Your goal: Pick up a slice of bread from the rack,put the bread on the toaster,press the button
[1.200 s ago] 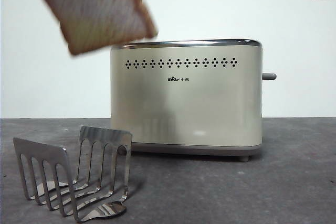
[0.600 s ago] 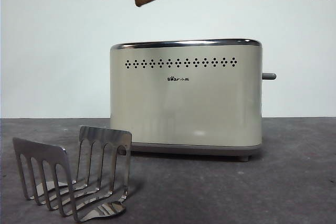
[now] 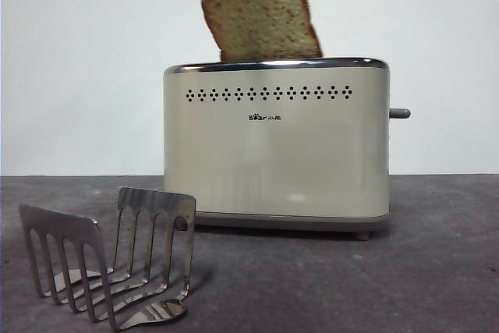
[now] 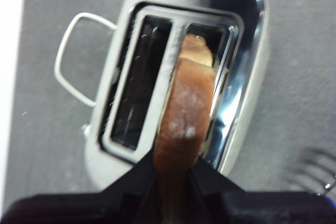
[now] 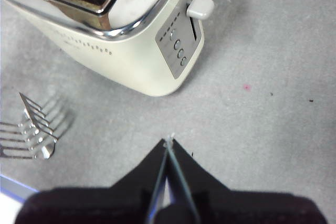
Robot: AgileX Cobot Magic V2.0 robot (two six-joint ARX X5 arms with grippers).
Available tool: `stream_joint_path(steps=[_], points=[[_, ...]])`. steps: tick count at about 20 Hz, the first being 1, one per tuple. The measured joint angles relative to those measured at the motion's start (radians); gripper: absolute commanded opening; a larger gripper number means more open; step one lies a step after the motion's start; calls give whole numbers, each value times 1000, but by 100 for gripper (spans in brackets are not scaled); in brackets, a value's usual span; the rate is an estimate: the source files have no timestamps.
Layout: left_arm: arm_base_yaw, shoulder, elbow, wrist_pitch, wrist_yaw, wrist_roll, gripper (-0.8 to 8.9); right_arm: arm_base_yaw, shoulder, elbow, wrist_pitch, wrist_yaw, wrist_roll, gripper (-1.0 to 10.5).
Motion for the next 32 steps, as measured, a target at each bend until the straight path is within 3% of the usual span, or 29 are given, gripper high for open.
stream_joint_path(steps=[11,19,27,28,32], points=[[1,87,0,0,22,0,-10,0,0,0,-7,0,-9,-2],[-7,145,0,33,-50,-5,-9,0,0,0,-6,0,-11,-2],[-33,174,0,48,-57,-27,9,0,0,0,-3,0,-11,-2],[-34,174,0,48,-58,-27,57,0,0,0,-3,0,-11,-2],[-34,174,0,52,-65,-61,409,0,0,0,-3,0,-11,-2]])
